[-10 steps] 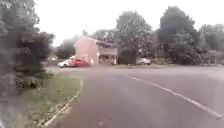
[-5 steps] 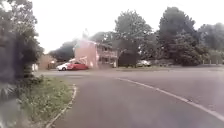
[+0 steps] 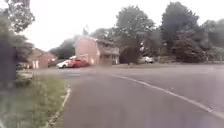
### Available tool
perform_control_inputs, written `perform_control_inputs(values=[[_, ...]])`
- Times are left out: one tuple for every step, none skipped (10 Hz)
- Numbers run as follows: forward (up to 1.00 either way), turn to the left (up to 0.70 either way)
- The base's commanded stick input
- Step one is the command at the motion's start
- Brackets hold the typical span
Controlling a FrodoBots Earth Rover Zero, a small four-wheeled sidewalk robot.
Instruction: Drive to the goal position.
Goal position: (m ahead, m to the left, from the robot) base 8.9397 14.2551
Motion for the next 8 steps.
perform_control_inputs(values=[[1.00, 0.40], [1.00, 0.40], [1.00, 0.40], [1.00, 0.40], [1.00, 0.40], [1.00, 0.00], [1.00, 0.00], [1.00, 0.00]])
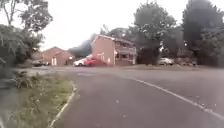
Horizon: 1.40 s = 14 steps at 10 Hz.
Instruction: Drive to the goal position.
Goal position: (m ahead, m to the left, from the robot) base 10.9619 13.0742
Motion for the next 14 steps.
perform_control_inputs(values=[[1.00, 0.00], [1.00, 0.00], [1.00, 0.00], [1.00, 0.00], [1.00, 0.00], [1.00, 0.00], [1.00, 0.00], [1.00, 0.00], [1.00, 0.00], [1.00, 0.02], [1.00, 0.28], [1.00, 0.39], [1.00, 0.40], [1.00, 0.40]])
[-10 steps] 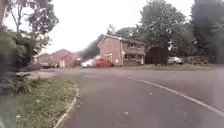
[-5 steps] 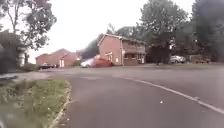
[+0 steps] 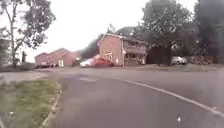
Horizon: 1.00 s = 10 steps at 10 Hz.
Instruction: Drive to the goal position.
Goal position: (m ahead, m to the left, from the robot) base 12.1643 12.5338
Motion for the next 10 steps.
perform_control_inputs(values=[[1.00, 0.40], [1.00, 0.40], [1.00, 0.40], [1.00, 0.40], [1.00, 0.40], [1.00, 0.20], [1.00, 0.00], [1.00, 0.00], [1.00, 0.00], [1.00, 0.00]])
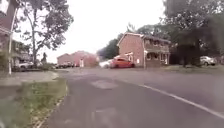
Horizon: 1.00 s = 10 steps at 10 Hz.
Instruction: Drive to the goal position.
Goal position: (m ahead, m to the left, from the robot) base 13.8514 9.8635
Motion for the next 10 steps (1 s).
perform_control_inputs(values=[[1.00, 0.00], [1.00, 0.00], [1.00, 0.00], [1.00, 0.15], [1.00, 0.36], [1.00, 0.40], [1.00, 0.40], [1.00, 0.40], [1.00, 0.40], [1.00, 0.40]])
